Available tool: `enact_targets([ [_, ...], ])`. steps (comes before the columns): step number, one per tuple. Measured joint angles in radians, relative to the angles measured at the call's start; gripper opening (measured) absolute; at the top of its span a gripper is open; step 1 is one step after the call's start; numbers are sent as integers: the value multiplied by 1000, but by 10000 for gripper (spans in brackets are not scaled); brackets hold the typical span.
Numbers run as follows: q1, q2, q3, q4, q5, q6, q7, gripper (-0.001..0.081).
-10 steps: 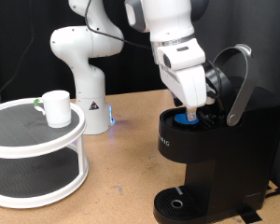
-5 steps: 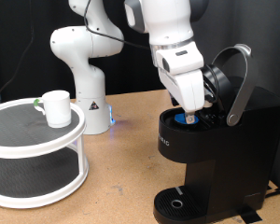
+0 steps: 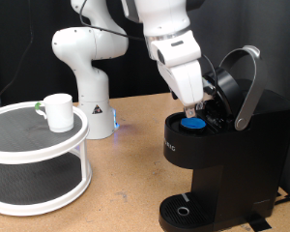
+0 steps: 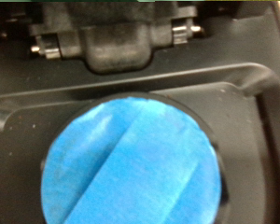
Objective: Make a cup of coffee with the keurig machine
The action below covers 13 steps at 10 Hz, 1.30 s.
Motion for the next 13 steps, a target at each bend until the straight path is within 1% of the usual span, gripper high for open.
enact_targets([
  [2, 0, -6, -3, 0, 0, -4, 0, 805],
  [3, 0, -4, -4, -1, 0, -4, -28, 805],
  [5, -2, -14, -31, -3, 28, -5, -156, 805],
  [6, -6, -28, -51, -1, 52, -19, -204, 805],
  [7, -10, -48, -69, 6, 69, -45, -232, 805],
  [10, -21, -110, -112, 37, 122, -99, -241, 805],
  [12, -27, -134, -124, 86, 123, -172, -228, 805],
  [13, -29, -141, -126, 107, 123, -188, -203, 805],
])
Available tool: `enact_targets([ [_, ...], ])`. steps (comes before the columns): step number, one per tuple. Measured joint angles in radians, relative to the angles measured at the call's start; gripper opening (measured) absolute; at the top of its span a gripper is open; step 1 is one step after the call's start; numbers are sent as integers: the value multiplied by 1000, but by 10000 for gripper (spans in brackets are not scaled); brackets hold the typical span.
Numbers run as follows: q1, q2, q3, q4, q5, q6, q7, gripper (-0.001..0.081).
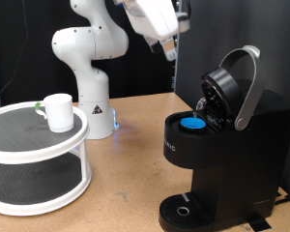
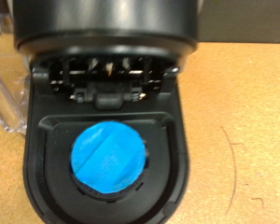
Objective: Make a cup of coffee with the keurig machine
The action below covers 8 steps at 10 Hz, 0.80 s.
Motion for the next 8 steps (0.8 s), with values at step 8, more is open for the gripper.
enact_targets([
  [8, 35, 29, 59, 44, 65, -23, 87, 805],
])
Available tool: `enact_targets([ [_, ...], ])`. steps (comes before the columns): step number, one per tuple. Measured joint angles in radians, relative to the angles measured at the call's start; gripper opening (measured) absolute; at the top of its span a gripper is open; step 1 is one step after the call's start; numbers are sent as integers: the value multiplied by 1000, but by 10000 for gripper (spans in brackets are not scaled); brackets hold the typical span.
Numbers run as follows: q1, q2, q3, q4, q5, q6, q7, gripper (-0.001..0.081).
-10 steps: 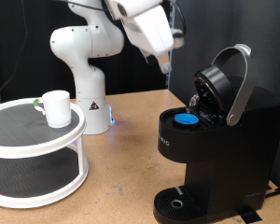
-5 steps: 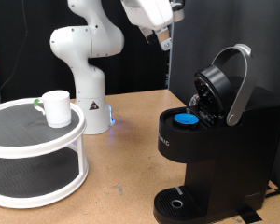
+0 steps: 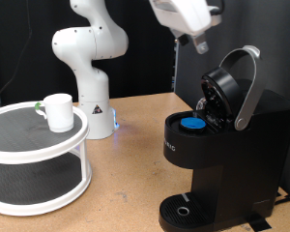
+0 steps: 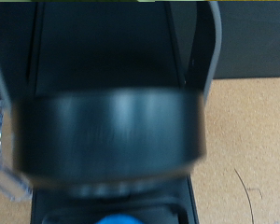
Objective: Make a cup of coffee with the keurig machine
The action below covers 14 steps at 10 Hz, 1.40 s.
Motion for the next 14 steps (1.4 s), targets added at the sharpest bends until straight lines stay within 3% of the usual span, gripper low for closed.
enact_targets([
  [4, 26, 49, 73, 50, 17, 51, 82, 805],
  [10, 35, 72, 144, 98, 17, 79, 173, 805],
  [11, 35, 72, 152, 102, 17, 82, 182, 762],
  [13, 36, 76, 168, 107, 16, 85, 197, 489],
  [14, 36, 82, 178, 111, 15, 89, 204, 489],
])
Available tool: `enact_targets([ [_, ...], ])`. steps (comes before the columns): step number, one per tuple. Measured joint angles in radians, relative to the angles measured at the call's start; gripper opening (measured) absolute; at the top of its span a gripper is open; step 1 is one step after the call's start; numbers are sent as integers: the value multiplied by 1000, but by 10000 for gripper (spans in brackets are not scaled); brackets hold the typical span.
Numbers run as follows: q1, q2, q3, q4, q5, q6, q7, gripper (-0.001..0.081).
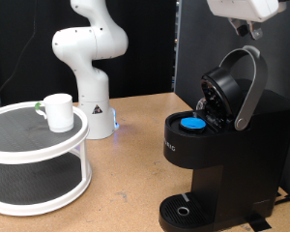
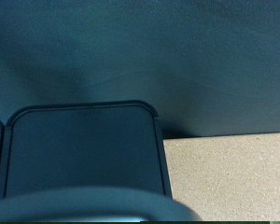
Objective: Make a cup of coffee with the keurig machine
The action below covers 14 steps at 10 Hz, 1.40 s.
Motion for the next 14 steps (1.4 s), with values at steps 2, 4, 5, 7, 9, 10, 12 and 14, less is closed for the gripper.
enact_targets([
  [2, 0, 19, 25, 7, -7, 29, 21, 315],
  [4, 0, 37, 50, 9, -29, 58, 43, 38],
  [5, 1, 45, 60, 9, -40, 66, 52, 38],
  [7, 1, 62, 74, 9, -50, 84, 56, 8],
  [9, 1, 73, 82, 9, -55, 95, 56, 2],
  [10, 1, 75, 84, 9, -55, 95, 56, 4],
  [12, 0, 75, 85, 9, -53, 92, 52, 4],
  [14, -1, 74, 84, 9, -50, 72, 41, 4],
])
